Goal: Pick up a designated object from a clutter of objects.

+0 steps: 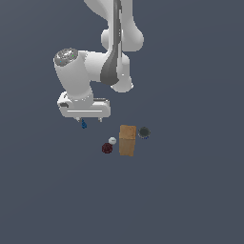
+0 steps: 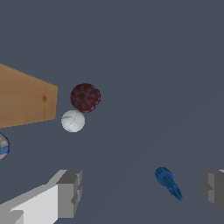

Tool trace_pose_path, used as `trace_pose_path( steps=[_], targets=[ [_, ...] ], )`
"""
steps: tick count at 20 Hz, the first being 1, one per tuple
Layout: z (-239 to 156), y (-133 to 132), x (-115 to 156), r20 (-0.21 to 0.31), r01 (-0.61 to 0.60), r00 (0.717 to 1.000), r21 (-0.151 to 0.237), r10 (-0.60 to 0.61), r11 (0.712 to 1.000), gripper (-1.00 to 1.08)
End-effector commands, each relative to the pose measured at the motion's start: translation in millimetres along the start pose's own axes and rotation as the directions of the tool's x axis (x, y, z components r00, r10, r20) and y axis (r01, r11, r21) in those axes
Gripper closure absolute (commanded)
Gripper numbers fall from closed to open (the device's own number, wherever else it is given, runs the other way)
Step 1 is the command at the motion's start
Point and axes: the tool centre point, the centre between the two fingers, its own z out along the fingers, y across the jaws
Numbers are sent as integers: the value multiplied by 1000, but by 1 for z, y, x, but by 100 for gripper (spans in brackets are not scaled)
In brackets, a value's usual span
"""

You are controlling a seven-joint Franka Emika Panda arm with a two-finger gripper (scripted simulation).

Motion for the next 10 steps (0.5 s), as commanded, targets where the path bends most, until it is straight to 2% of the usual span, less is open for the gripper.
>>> trace_pose_path(
  steps=[1, 10],
  targets=[
    [18, 21, -16, -6, -9, 1000, -3, 9, 1000, -92],
    [61, 69, -65, -17, -34, 999, -15, 34, 999, -92]
  ],
)
